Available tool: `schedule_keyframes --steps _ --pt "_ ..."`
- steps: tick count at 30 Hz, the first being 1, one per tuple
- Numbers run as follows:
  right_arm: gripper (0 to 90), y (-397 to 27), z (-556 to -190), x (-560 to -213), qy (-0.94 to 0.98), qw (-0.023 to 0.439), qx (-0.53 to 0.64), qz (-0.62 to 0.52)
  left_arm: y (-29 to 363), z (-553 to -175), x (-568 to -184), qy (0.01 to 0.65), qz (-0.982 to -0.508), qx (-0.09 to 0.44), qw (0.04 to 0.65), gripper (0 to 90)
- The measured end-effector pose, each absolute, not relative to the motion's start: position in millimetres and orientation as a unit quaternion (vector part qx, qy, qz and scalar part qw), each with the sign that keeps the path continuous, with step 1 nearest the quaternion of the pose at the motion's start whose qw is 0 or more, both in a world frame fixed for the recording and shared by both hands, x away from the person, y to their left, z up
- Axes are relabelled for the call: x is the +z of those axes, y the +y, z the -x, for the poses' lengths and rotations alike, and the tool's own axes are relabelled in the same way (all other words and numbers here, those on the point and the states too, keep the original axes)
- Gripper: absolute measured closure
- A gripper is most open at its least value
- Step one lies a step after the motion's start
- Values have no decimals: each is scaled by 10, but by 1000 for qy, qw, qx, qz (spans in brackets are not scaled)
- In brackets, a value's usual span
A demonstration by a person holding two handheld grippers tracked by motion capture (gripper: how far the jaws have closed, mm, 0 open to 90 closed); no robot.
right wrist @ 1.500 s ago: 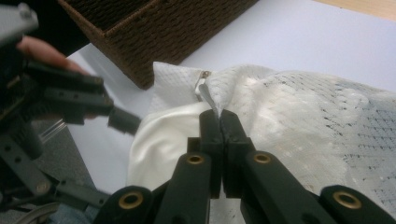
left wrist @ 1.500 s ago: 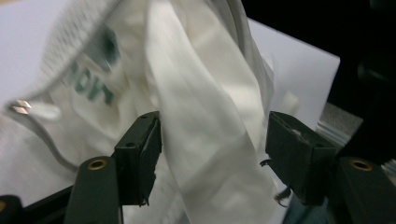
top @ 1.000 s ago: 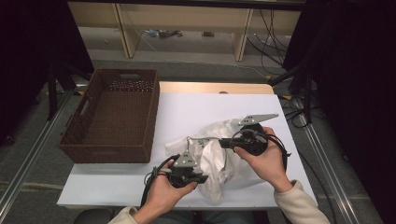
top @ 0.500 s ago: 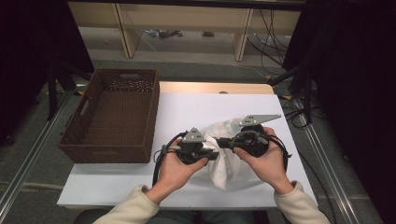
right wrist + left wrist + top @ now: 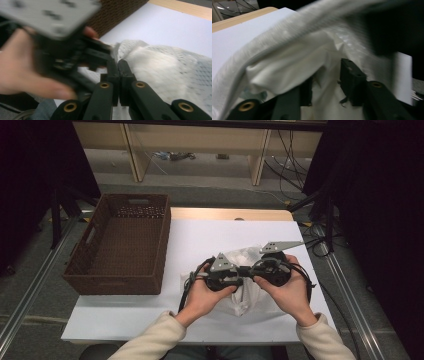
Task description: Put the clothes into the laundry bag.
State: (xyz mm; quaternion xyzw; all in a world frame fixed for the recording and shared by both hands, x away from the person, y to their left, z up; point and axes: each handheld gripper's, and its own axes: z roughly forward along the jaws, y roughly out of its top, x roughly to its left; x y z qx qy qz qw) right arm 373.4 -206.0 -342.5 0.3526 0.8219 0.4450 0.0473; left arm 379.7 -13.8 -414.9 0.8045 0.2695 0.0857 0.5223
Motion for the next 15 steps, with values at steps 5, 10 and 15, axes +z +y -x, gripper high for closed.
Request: schedule_keyframes --steps 5,10,15 --pt "900 -2065 -3776 -3463 828 54 435 -350 130 -3556 -4096 268 -817 97 501 454" --pt "900 -2019 -3761 -3468 831 46 433 -346 180 -3562 -4227 288 -809 77 506 528" --pt "900 -1969 -3730 -3472 833 36 440 -334 -28 -3757 -4239 282 -805 94 514 776"
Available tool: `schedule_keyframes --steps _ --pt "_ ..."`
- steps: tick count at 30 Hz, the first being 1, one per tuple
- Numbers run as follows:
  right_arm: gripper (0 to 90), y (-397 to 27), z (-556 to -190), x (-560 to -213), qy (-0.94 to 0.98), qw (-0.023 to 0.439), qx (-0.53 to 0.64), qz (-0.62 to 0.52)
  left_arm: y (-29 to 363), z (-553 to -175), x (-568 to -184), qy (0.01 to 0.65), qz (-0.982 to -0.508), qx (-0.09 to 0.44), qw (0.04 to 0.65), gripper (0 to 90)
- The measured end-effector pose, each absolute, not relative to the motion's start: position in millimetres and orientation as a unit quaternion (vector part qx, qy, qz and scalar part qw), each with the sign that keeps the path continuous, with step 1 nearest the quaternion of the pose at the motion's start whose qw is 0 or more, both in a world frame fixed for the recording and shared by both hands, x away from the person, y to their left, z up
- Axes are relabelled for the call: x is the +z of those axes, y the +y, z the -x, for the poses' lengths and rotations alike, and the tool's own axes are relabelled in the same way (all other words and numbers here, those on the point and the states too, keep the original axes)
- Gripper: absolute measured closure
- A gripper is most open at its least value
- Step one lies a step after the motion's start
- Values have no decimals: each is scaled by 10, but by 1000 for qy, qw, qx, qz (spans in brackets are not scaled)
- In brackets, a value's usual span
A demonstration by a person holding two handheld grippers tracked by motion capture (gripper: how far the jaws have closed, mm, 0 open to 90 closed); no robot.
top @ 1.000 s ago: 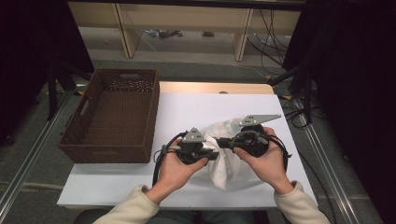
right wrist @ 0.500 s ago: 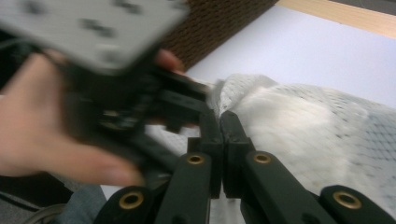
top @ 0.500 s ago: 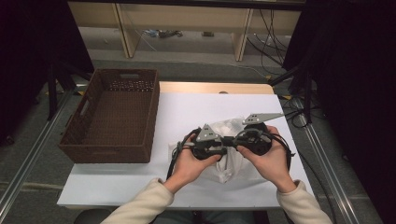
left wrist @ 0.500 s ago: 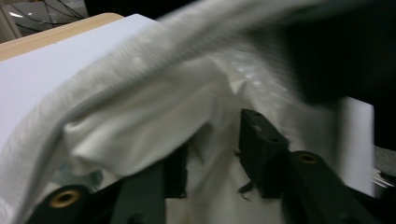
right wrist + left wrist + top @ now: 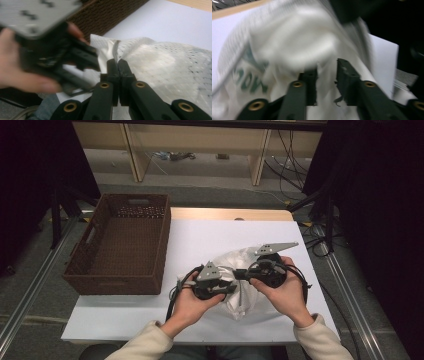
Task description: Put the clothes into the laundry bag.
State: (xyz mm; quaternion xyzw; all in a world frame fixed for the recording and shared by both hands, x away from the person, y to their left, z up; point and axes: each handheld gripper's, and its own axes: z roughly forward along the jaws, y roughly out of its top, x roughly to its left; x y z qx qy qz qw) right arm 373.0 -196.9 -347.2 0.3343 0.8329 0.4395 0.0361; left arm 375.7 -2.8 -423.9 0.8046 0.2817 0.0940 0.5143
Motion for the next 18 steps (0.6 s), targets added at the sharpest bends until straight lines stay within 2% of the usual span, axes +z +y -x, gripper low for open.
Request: schedule_keyframes --steps 2,6,10,13,16,18 --pt "900 -1973 -3717 -3461 833 44 440 -332 -115 -3850 -4277 290 -799 96 519 829" --pt "900 -2009 -3719 -3437 828 32 446 -339 -287 -3947 -4381 286 -797 95 524 838" --pt "900 -2072 -3716 -3416 824 38 443 -351 -205 -3828 -4283 279 -801 92 522 688" --pt "900 -2112 -3729 -3407 826 42 436 -355 36 -3662 -4127 269 -802 112 521 612" --pt "900 -2105 -3754 -3419 828 41 432 -354 275 -3586 -4140 276 -814 105 500 630" --pt "900 -2086 -3769 -3436 830 46 430 -353 325 -3568 -4284 284 -839 74 458 634"
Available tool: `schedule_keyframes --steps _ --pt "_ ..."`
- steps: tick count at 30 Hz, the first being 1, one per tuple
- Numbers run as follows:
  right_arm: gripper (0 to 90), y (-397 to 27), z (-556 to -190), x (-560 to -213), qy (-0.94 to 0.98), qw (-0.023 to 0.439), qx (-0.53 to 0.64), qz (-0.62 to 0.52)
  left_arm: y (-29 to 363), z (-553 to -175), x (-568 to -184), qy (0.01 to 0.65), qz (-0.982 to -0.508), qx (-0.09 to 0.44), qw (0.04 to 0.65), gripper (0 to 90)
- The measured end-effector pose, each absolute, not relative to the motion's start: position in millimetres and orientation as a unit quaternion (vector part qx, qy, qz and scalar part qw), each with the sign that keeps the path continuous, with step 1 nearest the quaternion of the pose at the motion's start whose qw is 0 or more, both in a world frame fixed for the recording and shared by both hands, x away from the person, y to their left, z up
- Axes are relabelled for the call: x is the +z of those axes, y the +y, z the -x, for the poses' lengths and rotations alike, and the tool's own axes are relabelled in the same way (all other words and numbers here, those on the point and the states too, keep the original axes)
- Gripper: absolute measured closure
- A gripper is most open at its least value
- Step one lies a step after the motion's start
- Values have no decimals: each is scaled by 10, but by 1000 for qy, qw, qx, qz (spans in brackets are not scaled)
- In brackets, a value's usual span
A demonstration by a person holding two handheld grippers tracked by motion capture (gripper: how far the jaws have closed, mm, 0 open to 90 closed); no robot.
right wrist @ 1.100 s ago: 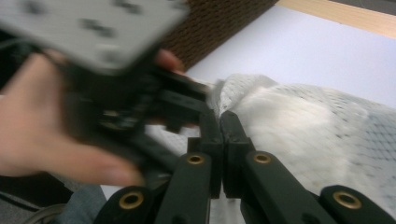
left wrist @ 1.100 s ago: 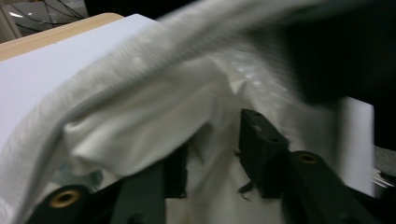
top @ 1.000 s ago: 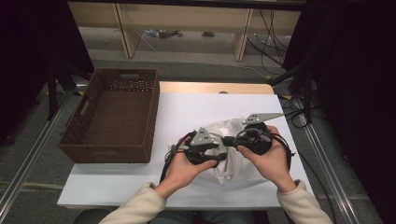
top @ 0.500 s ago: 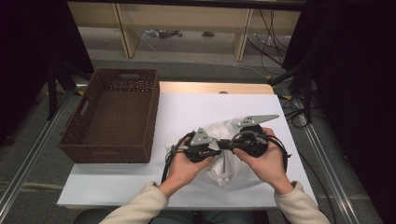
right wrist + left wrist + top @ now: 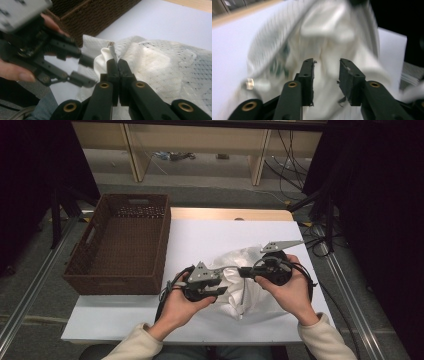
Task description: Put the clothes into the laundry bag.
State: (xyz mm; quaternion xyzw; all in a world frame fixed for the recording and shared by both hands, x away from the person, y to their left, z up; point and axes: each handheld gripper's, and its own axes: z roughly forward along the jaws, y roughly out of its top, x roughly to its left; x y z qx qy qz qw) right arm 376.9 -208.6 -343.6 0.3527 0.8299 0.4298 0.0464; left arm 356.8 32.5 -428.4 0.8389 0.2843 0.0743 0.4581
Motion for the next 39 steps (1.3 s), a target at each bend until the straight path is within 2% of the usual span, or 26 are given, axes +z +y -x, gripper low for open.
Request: schedule_keyframes --steps 4,7,10,11,14,21,23,29,32,34,37,39 --pt "900 -2032 -3744 -3453 831 38 422 -361 187 -3549 -4524 280 -859 27 427 586" --pt "900 -2042 -3760 -3464 834 41 418 -356 36 -3591 -4597 270 -860 40 431 586" --pt "900 -2058 -3801 -3500 836 46 422 -349 -156 -3649 -4680 287 -855 43 429 623" --pt "900 -2059 -3779 -3489 831 38 416 -366 -197 -3672 -4698 275 -860 48 427 639" --pt "900 -2085 -3799 -3491 827 41 421 -370 -365 -3710 -4784 293 -844 73 444 709" --pt "900 -2179 -3849 -3477 821 67 421 -379 -460 -3886 -4854 303 -829 108 458 862" --pt "900 -2168 -3848 -3490 816 58 427 -385 -471 -3903 -4869 309 -823 117 463 890" --pt "900 -2200 -3871 -3491 814 82 418 -395 -545 -4043 -4912 335 -795 135 488 891" --pt "900 -2226 -3896 -3505 811 79 421 -399 -565 -4076 -4915 344 -787 127 497 888" --pt "900 -2282 -3932 -3511 811 92 417 -399 -552 -4020 -4854 323 -792 123 503 851" --pt "900 -2289 -3935 -3520 809 77 414 -409 -444 -3898 -4742 317 -791 109 512 721" --pt "900 -2292 -3928 -3523 809 79 411 -412 -322 -3794 -4626 313 -783 116 525 682"
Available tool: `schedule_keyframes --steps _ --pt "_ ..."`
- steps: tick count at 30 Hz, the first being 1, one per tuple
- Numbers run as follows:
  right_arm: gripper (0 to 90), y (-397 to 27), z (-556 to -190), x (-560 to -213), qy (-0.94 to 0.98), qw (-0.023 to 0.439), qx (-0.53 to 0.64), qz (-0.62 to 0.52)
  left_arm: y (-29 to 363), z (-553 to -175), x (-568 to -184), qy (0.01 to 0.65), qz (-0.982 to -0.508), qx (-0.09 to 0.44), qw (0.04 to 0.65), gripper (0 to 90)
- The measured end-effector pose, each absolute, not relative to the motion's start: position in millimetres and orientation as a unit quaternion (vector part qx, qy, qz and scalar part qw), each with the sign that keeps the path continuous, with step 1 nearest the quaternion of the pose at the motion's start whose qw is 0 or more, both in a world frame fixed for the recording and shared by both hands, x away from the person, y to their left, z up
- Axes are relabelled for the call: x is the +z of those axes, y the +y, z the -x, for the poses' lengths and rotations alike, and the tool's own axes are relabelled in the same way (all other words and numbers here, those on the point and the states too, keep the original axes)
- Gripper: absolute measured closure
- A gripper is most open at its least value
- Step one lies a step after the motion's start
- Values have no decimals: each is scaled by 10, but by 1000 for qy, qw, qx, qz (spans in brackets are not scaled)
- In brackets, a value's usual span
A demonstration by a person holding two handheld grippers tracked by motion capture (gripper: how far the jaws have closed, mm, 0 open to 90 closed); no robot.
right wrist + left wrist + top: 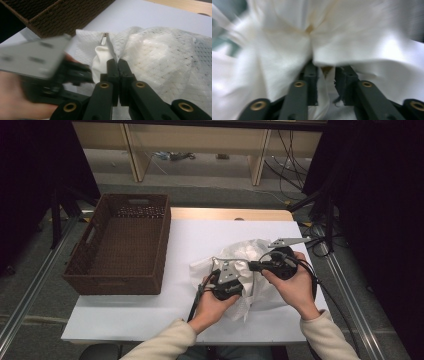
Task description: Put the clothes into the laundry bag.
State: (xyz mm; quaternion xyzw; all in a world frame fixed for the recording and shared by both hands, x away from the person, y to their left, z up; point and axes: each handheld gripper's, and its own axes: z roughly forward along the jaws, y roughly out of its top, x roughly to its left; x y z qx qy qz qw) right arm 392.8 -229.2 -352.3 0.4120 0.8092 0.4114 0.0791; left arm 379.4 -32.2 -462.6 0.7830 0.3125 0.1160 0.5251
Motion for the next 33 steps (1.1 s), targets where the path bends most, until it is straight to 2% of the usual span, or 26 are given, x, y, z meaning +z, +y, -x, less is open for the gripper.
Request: schedule_keyframes --steps 1,4,7,11,13,14,15,16,17,20,24,29,32,33 --pt "900 -2292 -3931 -3529 812 77 411 -408 -247 -3741 -4542 310 -782 114 529 667" --pt "900 -2293 -3931 -3537 817 79 404 -404 9 -3705 -4324 302 -773 175 530 633" --pt "900 -2287 -3921 -3544 821 78 402 -399 298 -3891 -4269 340 -768 220 497 548" --pt "900 -2274 -3893 -3546 821 73 395 -407 621 -4223 -4413 396 -780 209 438 429" --pt "900 -2286 -3907 -3557 823 75 396 -401 705 -4321 -4488 399 -803 197 396 376" --pt "900 -2294 -3919 -3565 824 76 397 -398 690 -4347 -4538 405 -799 185 403 371" --pt "900 -2295 -3923 -3569 824 75 396 -398 690 -4347 -4538 405 -799 185 403 378" --pt "900 -2288 -3918 -3573 823 72 391 -406 675 -4381 -4615 385 -828 160 374 401" --pt "900 -2280 -3919 -3585 823 69 393 -405 621 -4377 -4666 377 -830 139 387 476" --pt "900 -2272 -3919 -3602 827 74 383 -404 532 -4292 -4667 364 -836 78 403 868" --pt "900 -2310 -3933 -3610 829 80 368 -414 461 -3973 -4513 335 -847 83 404 879" --pt "900 -2451 -3961 -3577 816 105 357 -442 348 -3526 -4537 291 -861 50 414 868" --pt "900 -2490 -3953 -3574 811 108 361 -448 320 -3471 -4543 291 -858 54 419 719" --pt "900 -2500 -3939 -3573 816 107 351 -446 352 -3477 -4475 284 -855 70 428 681"
